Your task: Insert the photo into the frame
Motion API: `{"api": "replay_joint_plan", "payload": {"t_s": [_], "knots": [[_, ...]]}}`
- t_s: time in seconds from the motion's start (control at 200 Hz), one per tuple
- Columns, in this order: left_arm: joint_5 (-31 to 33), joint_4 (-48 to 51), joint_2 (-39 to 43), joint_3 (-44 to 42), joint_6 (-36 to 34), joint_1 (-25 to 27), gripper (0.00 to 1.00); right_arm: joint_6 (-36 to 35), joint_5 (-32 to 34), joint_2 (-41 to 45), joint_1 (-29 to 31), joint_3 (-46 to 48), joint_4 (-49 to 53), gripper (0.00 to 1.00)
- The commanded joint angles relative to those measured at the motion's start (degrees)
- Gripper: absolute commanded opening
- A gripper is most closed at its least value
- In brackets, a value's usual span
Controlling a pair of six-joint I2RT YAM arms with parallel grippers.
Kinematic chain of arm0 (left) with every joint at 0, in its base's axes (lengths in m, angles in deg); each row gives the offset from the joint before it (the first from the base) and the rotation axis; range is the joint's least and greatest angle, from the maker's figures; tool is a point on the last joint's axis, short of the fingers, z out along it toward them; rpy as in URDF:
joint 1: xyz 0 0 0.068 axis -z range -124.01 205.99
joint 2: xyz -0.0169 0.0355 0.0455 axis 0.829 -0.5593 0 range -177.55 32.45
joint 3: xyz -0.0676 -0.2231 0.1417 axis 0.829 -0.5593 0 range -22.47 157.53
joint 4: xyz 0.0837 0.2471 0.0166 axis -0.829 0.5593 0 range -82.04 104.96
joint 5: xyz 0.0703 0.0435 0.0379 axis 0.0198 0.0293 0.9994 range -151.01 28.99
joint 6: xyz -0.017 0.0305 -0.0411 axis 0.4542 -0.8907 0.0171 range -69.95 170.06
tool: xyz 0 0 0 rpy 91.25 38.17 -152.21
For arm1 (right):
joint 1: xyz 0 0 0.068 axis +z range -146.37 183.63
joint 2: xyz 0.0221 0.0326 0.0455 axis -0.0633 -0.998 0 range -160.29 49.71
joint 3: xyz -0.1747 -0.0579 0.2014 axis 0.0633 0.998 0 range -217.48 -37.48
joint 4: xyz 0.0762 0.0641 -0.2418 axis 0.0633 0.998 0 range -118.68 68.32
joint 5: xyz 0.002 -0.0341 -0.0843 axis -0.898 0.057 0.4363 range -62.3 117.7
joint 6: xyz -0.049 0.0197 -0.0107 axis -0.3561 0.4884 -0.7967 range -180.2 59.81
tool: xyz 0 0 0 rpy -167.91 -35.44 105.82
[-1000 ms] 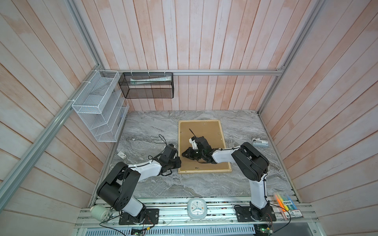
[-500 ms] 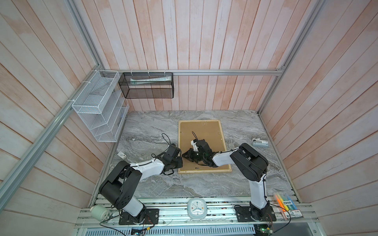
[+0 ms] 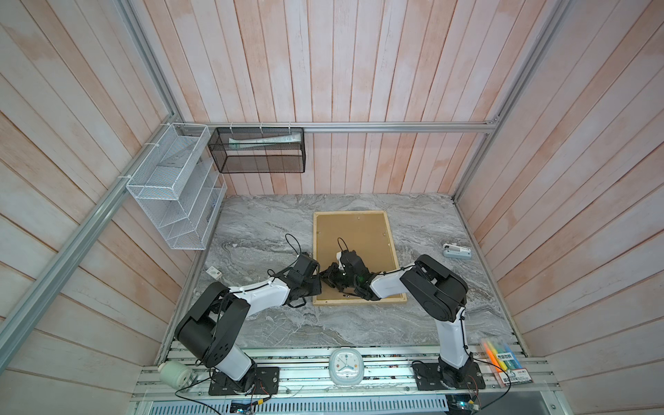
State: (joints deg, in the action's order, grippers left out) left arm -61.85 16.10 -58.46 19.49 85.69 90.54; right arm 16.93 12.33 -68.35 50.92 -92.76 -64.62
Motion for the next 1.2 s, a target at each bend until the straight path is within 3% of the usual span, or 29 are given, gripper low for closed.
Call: {"api": "replay_joint_plan", "payload": {"t_s": [0.0, 0.74, 1.195], "knots": [[-2.5, 1.0, -3.1, -0.2, -0.7, 1.3, 0.05, 1.0, 4.9, -3.2, 0.9, -1.2, 4.6, 0.00], [-0.8, 0.7, -3.0, -0.5, -0.1, 1.4, 0.04, 0.2, 10.8, 2.8, 2.1, 2.5, 8.5, 0.00], [-5.1, -0.1, -4.7, 0.3, -2.7, 2.0, 0.01, 0.0, 10.4, -1.7, 1.7, -2.4, 10.6, 0.00]]}}
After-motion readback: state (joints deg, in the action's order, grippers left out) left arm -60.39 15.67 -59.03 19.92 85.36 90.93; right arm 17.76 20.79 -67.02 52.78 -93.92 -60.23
